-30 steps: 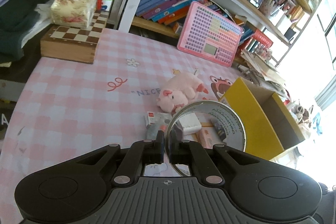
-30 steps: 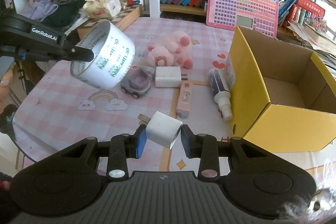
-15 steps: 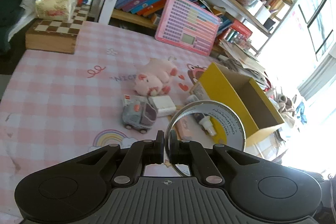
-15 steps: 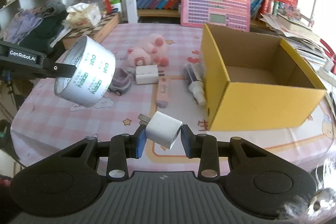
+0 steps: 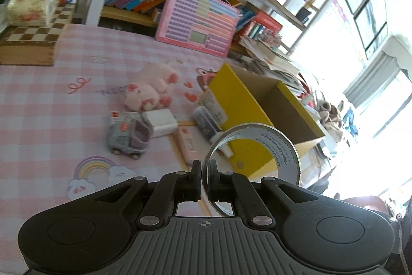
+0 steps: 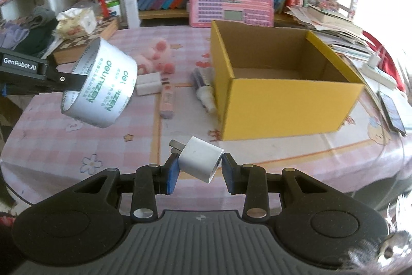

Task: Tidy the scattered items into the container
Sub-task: 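Carry tape roll in left gripper while right gripper carries adapter toward yellow box, then lower tape roll into box and open left gripper while right gripper releases adapter inside, then withdraw both open grippers up out of the yellow box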

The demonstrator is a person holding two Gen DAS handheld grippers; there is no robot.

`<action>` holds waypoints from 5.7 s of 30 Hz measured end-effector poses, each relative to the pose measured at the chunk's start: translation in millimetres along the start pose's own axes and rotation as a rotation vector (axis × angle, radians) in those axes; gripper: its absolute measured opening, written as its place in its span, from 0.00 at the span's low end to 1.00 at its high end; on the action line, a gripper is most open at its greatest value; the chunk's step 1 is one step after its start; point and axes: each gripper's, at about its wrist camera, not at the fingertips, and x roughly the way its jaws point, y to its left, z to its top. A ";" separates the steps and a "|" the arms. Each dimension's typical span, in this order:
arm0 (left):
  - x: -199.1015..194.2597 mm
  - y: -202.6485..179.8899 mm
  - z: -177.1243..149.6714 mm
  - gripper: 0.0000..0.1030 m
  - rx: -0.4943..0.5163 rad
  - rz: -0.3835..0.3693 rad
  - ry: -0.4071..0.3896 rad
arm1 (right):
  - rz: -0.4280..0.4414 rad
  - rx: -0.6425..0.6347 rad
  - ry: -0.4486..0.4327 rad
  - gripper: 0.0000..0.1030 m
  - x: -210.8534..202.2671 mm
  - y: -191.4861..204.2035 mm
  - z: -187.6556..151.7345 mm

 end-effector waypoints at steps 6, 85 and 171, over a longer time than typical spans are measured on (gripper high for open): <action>11.6 -18.0 2.3 0.03 0.021 -0.038 0.016 | -0.037 0.039 0.006 0.32 -7.3 -19.7 -6.0; 275.5 -180.1 92.1 0.04 0.614 0.439 0.139 | 0.169 -0.690 0.168 0.32 228.7 -182.1 167.8; 71.8 -185.0 -48.6 0.94 0.217 0.558 -0.159 | 0.073 -0.118 -0.193 0.76 21.7 -201.5 32.2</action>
